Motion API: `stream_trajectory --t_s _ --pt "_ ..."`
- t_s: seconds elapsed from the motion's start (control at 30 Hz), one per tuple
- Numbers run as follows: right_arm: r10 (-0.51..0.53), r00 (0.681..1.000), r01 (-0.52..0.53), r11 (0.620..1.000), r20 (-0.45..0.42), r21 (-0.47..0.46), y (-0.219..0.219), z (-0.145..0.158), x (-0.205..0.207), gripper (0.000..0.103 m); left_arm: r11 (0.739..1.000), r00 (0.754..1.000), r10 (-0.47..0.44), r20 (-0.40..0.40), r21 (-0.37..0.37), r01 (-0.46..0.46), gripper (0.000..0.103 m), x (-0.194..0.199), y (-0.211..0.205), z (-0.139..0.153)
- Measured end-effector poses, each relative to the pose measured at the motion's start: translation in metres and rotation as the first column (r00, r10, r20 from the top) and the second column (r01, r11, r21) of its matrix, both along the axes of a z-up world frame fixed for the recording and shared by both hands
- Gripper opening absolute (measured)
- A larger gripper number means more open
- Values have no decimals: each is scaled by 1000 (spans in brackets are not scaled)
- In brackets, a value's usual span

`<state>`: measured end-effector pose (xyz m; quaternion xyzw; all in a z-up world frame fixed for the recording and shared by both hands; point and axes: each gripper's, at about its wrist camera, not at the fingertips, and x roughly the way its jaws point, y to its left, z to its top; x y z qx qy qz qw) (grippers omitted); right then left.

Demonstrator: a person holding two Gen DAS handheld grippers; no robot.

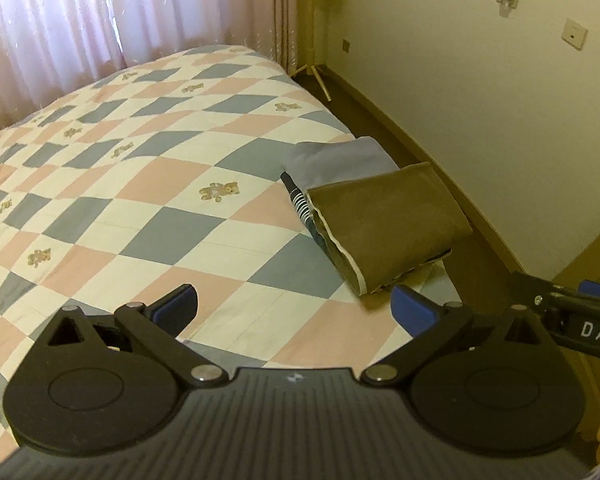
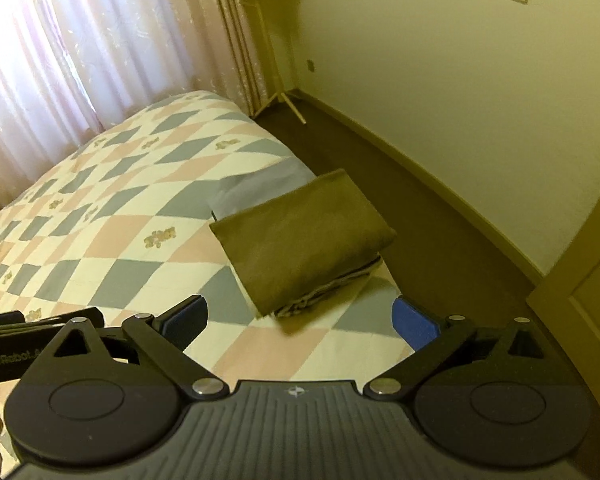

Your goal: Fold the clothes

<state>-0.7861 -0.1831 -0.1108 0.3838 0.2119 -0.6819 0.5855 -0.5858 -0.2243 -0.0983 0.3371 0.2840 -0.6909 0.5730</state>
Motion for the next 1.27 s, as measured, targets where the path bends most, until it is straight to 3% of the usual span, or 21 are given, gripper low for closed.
stream_trajectory --t_s 0.13,0.3,0.5,0.8,1.27 --pt "5 1000 -5 1000 -6 8 13 5 14 101 1000 1000 -13 -6 -5 13 102 11 12 6" --pt "-11 997 14 999 -80 40 15 10 25 101 1000 1000 -10 16 -30 11 102 13 19 13" --pt "-7 997 13 997 -76 81 -3 2 21 101 1000 1000 9 9 7 -9 102 10 5 9" --pt "1 1000 -2 990 9 141 -43 -17 -14 101 998 999 41 -6 47 -41 102 -17 -35 -7" --pt "46 998 -37 983 -51 179 -97 -36 -71 101 997 1000 24 -14 72 -23 102 -84 -98 -33"
